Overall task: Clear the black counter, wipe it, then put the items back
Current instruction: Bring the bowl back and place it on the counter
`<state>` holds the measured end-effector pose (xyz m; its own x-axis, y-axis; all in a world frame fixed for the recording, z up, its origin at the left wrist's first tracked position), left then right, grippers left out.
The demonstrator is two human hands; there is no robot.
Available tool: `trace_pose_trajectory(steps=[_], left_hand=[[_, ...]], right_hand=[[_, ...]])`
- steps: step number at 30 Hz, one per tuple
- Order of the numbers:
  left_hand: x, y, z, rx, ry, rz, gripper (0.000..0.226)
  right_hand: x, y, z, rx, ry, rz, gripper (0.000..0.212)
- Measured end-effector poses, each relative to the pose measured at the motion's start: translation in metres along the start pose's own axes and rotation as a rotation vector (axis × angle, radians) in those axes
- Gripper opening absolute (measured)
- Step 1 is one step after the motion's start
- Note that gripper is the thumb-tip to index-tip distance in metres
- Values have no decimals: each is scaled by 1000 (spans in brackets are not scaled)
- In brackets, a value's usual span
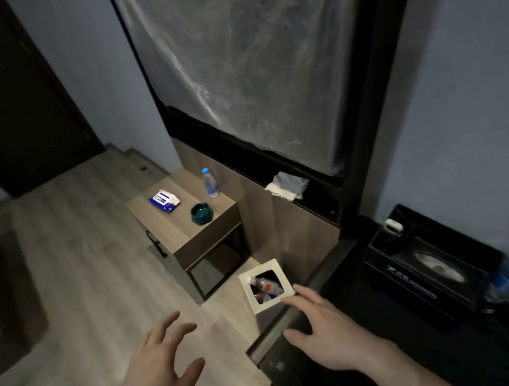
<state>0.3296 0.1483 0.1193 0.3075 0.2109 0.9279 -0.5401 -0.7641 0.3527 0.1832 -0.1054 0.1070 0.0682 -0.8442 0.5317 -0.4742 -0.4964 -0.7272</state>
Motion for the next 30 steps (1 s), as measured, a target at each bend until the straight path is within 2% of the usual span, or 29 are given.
trace_pose_trajectory(steps=[8, 13, 19, 24, 30], left_hand=[[29, -94, 83, 83, -14, 14, 55], [46, -161, 149, 58, -37, 4, 58], [81, -244, 228, -8, -107, 9, 58], [104, -286, 300, -79, -164, 57, 58], [104, -313, 378, -109, -228, 54, 57]], right_hand=[[-3, -50, 110, -30, 0, -70, 62], [-23, -81, 179, -100, 18, -108, 64], [-34, -129, 265, -173, 121, -98, 64], [-34, -171, 315, -206, 175, -78, 62], [-24, -177, 370, -254, 196, -65, 62]])
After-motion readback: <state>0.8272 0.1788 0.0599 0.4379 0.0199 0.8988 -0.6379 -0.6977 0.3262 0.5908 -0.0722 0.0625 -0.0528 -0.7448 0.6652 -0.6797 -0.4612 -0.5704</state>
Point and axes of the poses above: each hand's wrist, its own z-axis towards the middle knuckle, its own x-axis out of the back of the hand, y = z × x, the point moved 9 cm from there along z, towards the middle knuckle, and after that the axes turned 2 degrees about z, right-handed, at the moved point
